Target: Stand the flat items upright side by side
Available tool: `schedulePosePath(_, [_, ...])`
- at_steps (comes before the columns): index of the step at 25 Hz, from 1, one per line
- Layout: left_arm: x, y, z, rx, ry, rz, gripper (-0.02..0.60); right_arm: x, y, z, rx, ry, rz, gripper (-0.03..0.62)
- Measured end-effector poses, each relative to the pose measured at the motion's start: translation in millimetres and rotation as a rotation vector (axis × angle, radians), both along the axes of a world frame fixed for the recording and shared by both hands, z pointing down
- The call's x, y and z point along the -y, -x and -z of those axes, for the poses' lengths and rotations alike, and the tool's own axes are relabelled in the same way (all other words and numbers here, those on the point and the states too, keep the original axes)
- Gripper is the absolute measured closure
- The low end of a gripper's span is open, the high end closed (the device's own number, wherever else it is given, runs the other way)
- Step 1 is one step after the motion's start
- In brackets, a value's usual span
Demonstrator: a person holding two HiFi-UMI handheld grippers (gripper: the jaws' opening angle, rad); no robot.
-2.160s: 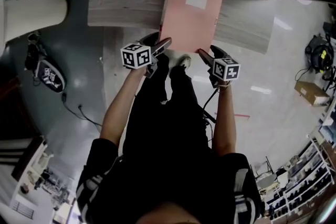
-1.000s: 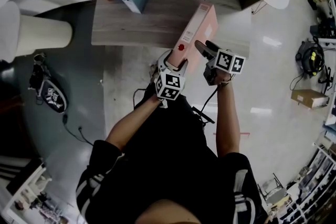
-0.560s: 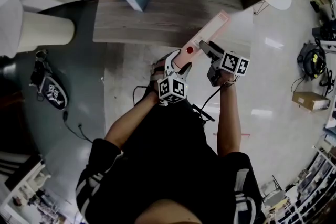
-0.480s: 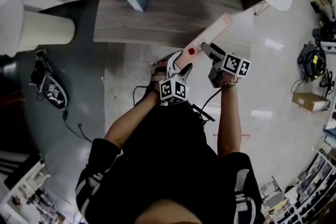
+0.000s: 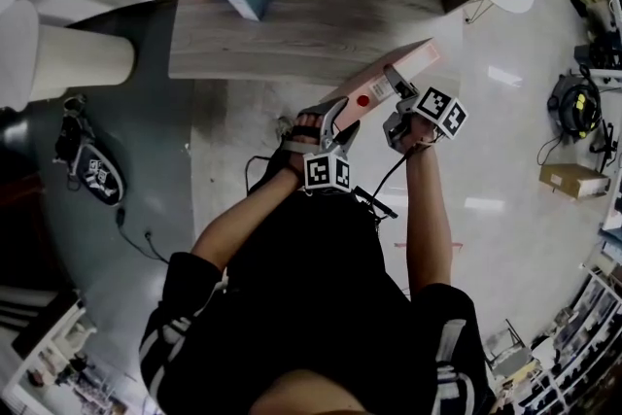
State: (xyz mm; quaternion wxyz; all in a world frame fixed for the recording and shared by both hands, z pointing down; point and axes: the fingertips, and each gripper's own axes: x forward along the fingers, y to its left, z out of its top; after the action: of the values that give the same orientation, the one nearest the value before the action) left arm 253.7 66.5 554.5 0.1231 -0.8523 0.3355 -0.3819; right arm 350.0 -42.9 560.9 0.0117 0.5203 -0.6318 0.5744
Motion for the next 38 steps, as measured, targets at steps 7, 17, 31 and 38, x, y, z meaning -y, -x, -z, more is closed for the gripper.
schedulePosePath(7, [-4,-4,-1,0.022,-0.012,-0.019,0.279,13,-5,-12,-0.093,0.087,-0.026,0.183])
schedulePosePath(17, [-11,-9,0,0.058,-0.050,-0.050,0.278,14,-5,-22,-0.155,0.195,-0.055,0.172])
schedulePosePath(31, [-17,5,10,-0.128,0.107,-0.029,0.259,14,5,-20,-0.090,0.187,-0.042,0.186])
schedulePosePath(38, [-30,35,52,-0.352,0.144,0.015,0.259,8,18,-10,-0.121,0.121,0.039,0.249])
